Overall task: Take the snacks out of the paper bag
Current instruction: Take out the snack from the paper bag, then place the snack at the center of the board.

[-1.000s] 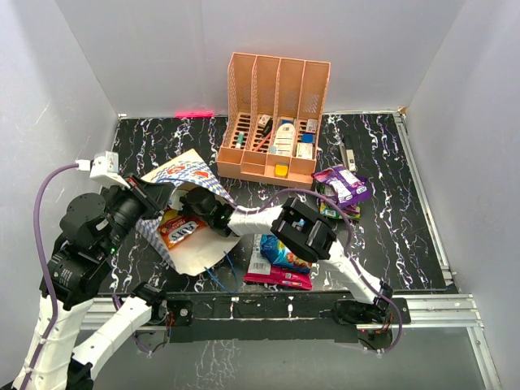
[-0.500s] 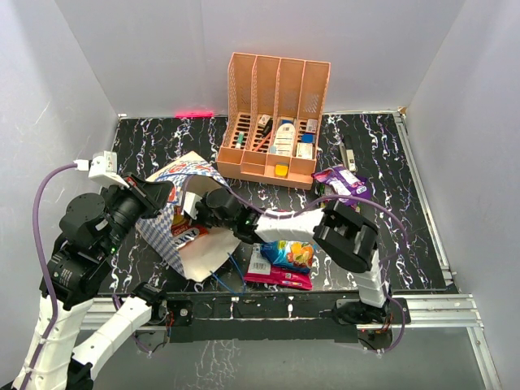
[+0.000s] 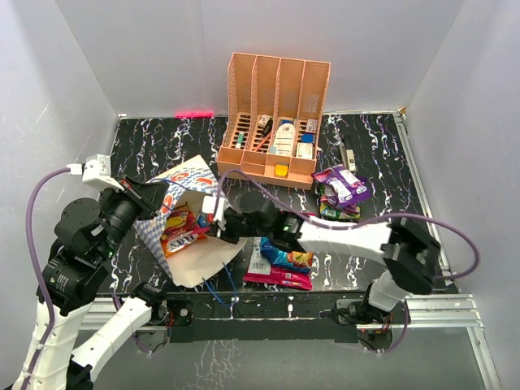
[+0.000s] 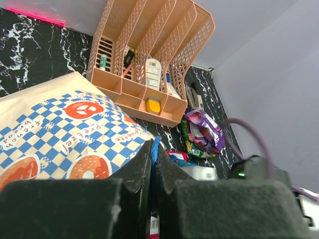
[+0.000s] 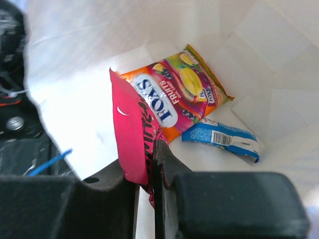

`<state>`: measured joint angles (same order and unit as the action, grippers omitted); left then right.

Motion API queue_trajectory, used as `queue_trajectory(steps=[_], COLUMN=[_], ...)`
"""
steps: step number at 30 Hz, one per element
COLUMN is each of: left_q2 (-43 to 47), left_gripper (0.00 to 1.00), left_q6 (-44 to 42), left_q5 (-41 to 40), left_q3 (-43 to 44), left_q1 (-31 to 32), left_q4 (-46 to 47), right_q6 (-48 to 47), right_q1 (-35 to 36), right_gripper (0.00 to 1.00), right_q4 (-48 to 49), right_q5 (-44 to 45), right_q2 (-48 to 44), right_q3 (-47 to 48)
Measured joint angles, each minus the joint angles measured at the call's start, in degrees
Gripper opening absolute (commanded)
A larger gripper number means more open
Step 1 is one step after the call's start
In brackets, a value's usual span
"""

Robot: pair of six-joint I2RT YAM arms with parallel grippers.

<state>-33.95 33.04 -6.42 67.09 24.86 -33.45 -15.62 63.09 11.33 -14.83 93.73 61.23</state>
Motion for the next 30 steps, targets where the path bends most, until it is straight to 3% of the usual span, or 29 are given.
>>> queue_trajectory(steps=[8, 14, 22, 30], left_q2=[0.46, 0.7, -0.37, -0.7], left_gripper=[0.0, 0.0, 0.0, 0.0], left_q6=[-0.55, -1.55, -2.93, -3.63], left_q5=[-1.62, -1.73, -1.03, -0.72], left_q3=[-0.52, -1.33, -1.73, -1.73], left_q1=[0.0, 0.0, 0.0, 0.0], left_q4=[0.0, 0.9, 2.16, 2.14], right_q6=[5.38, 16.9, 32.24, 36.17], right_q1=[0.0, -0.13, -2.08, -2.27], right_gripper=[0.07, 0.07, 0.07, 0.08], right_q4=[-14.14, -30.42, -52.52, -63.71], right_q5=[1.38, 16.11, 30.77, 39.52], right_q2=[-21.64, -31.78, -29.11, -20.9], right_q3=[-5.16, -2.45, 3.82, 5.4])
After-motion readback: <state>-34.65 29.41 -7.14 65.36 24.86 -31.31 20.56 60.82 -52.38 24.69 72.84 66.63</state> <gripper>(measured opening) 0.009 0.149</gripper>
